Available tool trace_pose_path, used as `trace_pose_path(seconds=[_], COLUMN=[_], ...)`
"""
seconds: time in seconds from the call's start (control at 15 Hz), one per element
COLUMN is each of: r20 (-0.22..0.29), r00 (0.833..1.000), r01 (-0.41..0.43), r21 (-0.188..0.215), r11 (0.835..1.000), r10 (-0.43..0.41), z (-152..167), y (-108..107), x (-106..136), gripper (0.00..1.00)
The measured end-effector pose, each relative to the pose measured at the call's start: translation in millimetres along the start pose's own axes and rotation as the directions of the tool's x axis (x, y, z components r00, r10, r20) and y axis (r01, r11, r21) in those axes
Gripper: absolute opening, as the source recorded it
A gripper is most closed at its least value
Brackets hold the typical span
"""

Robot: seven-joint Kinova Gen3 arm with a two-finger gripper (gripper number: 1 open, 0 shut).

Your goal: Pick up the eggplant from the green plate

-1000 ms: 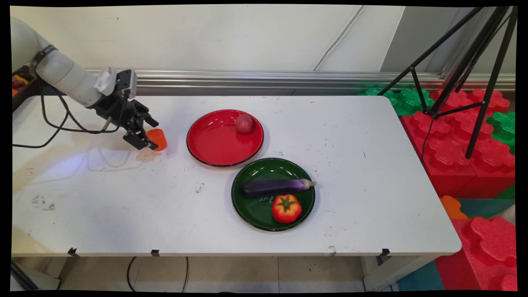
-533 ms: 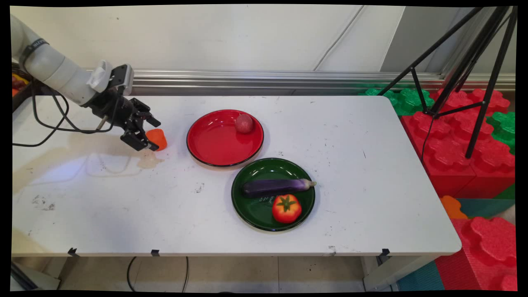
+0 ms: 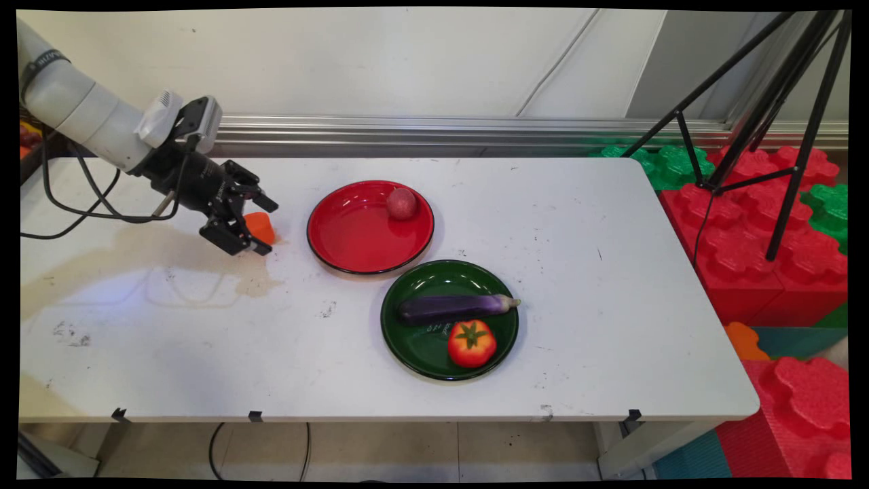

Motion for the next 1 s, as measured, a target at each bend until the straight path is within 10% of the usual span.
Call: trace_pose_path(seconds=[1.0], r20=[-0.134], r00=[0.988], r01=[-0.092], r21=[-0.083], r11=[0.992], r10=[0.080], z=[34], y=[48], x=[87], gripper=[1.00])
